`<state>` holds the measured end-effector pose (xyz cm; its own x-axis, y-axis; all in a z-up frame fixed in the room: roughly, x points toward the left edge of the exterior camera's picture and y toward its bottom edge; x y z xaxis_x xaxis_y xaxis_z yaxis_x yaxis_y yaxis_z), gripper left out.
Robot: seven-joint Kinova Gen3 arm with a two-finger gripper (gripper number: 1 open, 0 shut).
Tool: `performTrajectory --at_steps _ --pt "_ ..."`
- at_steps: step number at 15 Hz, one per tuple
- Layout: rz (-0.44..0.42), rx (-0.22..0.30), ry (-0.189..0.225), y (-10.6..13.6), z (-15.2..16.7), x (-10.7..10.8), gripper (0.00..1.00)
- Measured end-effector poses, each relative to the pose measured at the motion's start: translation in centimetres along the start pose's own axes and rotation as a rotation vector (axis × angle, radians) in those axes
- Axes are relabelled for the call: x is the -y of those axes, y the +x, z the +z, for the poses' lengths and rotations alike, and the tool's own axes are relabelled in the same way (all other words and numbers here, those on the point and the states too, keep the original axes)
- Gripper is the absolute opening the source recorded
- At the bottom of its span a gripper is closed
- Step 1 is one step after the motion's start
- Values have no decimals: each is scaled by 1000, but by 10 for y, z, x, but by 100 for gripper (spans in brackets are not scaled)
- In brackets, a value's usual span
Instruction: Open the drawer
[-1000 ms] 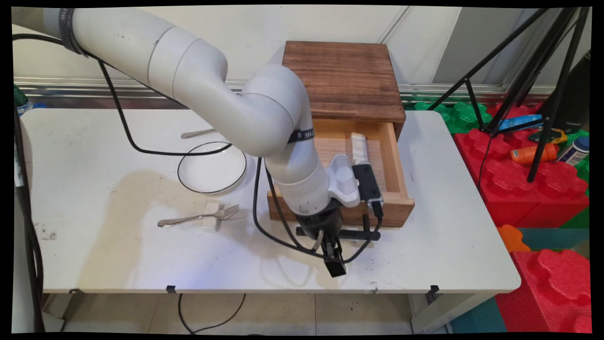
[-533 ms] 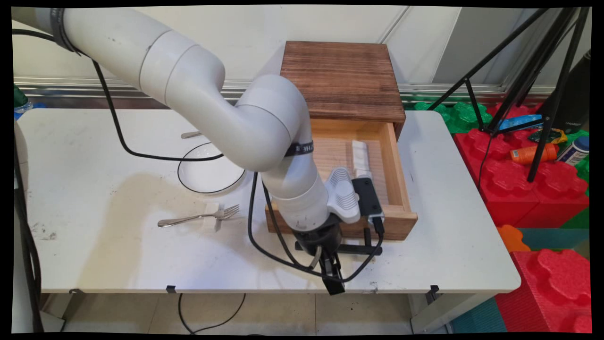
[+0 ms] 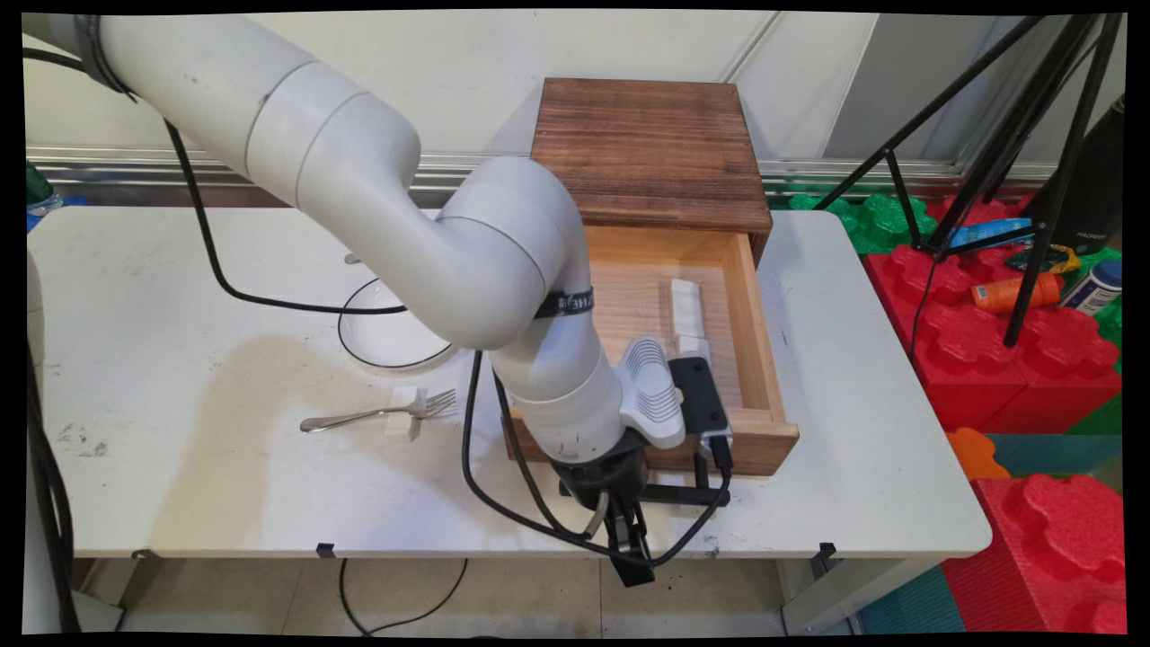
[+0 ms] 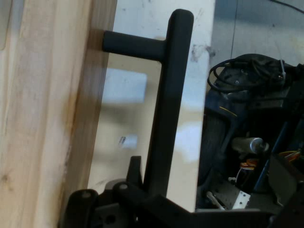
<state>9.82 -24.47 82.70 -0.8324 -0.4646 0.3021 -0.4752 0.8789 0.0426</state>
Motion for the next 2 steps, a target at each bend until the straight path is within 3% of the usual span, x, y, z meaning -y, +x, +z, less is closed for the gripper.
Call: performTrajectory --at_steps 2 --pt "-1 0 0 -1 -1 -3 100"
